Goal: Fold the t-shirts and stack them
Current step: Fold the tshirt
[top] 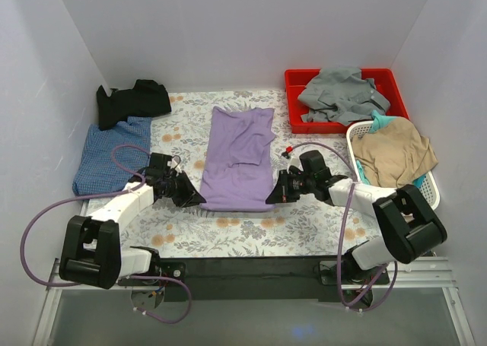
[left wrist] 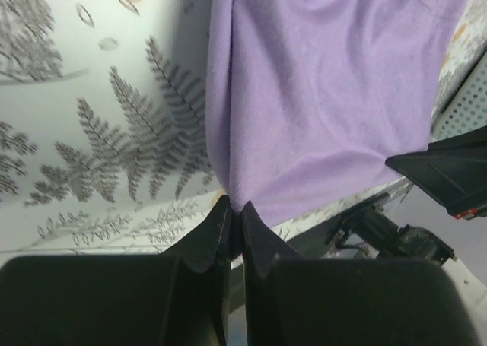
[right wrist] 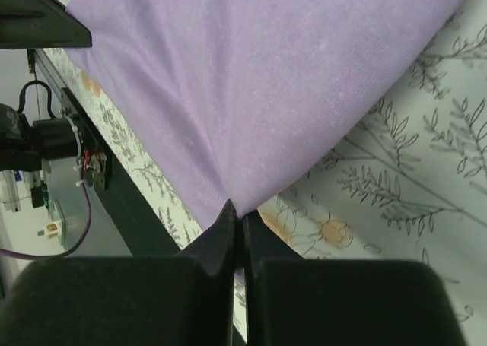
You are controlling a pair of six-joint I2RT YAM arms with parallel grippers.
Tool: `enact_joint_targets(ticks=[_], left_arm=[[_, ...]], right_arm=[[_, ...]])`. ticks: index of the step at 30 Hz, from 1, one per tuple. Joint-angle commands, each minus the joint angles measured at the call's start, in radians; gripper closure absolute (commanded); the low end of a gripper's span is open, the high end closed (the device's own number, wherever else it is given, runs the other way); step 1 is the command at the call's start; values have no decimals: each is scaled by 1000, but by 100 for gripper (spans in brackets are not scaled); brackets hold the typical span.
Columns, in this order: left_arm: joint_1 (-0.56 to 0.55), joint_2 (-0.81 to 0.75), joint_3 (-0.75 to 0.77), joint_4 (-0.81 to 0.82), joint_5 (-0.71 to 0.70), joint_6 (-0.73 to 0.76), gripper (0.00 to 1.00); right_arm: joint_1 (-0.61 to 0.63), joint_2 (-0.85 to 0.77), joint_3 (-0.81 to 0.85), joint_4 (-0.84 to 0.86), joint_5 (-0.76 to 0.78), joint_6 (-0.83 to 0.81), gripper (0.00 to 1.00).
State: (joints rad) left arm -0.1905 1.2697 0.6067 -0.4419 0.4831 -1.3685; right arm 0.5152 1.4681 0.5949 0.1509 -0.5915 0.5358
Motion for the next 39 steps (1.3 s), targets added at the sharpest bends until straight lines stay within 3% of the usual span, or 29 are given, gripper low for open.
enact_joint_targets(ticks=[1,9,12,18,27,39], left_arm=[[-38,-52,16,-125,67,6,100],[-99,-228,5,-332,75,-24,100],[-107,-321,74,-388,40,-61,100],[-110,-294,201,-388,-43,-60,100],[-109,-26,402,-244,-164,-3,100],[-67,460,758,-60,-178,80,100]], right_arm=[[19,-64,-33,-106,24,0,99],[101,-293,-112,-211,53,82,99],[149,-391,-90,-292,70,119,99],[157,-428,34,-358,189,77,99],[109,-172,400,-418,329,-137,99],[-73,231,678,-390,182,-247,98]])
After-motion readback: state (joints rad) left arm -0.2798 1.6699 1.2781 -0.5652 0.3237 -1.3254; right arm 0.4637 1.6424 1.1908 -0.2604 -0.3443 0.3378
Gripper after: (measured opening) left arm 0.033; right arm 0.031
